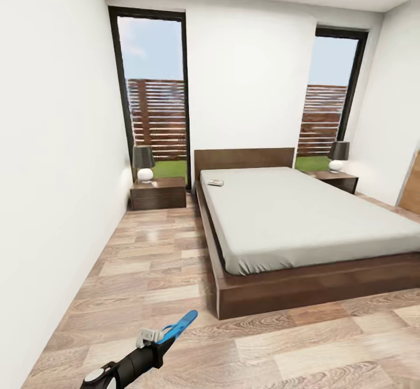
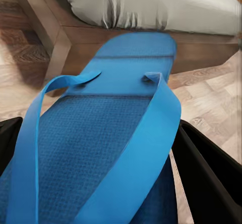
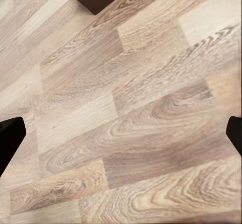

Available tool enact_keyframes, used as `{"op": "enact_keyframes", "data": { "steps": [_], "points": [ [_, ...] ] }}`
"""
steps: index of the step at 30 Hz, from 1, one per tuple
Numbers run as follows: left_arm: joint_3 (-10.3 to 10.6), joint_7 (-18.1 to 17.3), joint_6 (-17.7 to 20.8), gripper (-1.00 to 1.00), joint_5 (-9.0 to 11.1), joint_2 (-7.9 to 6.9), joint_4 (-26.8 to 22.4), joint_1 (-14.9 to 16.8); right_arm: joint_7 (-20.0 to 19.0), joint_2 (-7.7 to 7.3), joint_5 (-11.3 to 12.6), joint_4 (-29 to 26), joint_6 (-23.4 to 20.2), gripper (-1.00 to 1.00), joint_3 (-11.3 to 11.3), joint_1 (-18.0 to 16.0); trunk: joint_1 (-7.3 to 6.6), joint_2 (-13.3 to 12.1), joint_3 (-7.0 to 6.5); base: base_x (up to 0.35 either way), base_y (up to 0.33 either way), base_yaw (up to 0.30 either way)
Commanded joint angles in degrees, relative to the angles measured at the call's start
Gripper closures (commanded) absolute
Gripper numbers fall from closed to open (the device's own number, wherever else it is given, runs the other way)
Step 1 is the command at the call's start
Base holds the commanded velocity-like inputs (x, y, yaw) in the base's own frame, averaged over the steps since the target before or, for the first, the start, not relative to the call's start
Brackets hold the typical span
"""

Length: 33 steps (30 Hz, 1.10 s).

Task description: In the bedroom, move the book from the bed onto either nightstand, and place the two sandals side by side next to the bed.

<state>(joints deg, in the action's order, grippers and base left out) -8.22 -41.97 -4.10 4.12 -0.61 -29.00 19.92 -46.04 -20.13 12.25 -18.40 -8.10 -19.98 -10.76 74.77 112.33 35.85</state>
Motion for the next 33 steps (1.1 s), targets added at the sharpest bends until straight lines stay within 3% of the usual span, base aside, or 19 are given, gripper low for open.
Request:
{"op": "enact_keyframes", "data": {
  "steps": [1,33],
  "points": [
    [-0.13,-0.22,-0.12,1.0,0.18,0.0,0.03,0.03,-0.22,0.01,0.49,0.03,-0.6,-1.0,-0.14,-0.05,-0.01,0.03,0.03,0.0,0.0,-0.3],
    [-0.13,0.19,-0.12,1.0,0.18,0.0,0.07,0.03,-0.19,0.01,0.49,0.03,-0.6,-1.0,-0.14,-0.05,-0.01,0.03,-0.74,0.0,0.0,-0.3]
  ]
}}
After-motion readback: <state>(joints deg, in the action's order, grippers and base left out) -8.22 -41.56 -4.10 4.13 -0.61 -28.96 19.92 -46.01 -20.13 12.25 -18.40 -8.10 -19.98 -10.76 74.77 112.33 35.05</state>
